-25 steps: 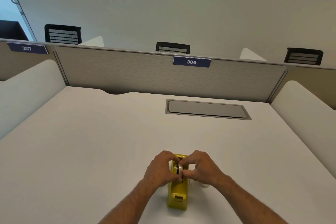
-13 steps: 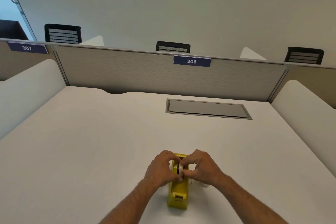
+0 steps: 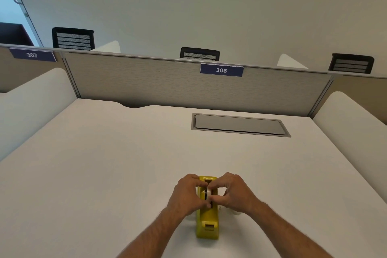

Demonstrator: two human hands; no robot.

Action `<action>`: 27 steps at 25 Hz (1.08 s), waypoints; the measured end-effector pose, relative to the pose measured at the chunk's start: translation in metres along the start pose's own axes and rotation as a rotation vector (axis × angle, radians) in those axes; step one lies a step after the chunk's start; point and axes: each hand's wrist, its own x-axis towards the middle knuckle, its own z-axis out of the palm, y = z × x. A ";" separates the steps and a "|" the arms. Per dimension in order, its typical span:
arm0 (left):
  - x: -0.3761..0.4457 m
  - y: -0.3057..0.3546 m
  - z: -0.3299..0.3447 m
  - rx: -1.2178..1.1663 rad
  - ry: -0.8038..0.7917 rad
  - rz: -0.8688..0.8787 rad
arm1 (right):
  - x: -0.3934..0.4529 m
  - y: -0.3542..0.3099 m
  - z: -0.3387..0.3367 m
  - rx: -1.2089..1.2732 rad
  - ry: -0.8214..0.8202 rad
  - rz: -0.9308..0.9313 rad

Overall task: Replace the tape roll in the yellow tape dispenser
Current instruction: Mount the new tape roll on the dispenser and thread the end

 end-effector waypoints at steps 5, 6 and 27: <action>0.000 0.000 0.002 -0.002 0.010 -0.016 | 0.003 0.001 -0.001 0.024 0.034 -0.010; 0.001 0.000 0.002 -0.005 0.008 -0.014 | 0.003 0.000 -0.001 0.001 0.022 -0.012; 0.003 0.000 0.001 -0.001 -0.029 -0.011 | 0.002 0.001 -0.001 0.033 0.034 -0.026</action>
